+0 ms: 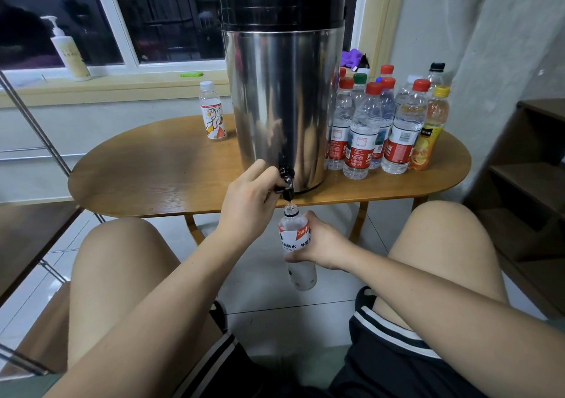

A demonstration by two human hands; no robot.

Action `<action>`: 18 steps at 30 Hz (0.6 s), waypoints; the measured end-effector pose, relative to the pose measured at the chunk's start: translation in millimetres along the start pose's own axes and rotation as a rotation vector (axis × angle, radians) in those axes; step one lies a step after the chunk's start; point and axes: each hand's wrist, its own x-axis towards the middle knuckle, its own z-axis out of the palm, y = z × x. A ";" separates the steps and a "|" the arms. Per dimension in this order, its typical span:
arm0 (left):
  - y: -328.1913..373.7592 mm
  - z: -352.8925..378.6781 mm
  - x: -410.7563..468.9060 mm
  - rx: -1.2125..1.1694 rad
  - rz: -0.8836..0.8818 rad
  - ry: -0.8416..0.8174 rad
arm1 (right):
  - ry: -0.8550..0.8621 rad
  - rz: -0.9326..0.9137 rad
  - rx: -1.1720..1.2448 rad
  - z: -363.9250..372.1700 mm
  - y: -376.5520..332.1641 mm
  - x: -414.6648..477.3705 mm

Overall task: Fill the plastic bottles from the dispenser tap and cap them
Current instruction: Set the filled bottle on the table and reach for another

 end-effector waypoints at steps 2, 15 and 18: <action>0.4 3.2 -2.9 -0.010 -0.017 -0.020 | 0.001 0.002 -0.001 -0.5 -0.4 -0.5; 2.3 -12.0 0.1 -0.101 -0.007 -0.055 | -0.009 -0.011 -0.018 -1.3 -0.4 -0.2; 2.1 -11.8 -0.2 -0.072 0.013 -0.042 | -0.011 -0.022 -0.018 -1.2 0.8 0.6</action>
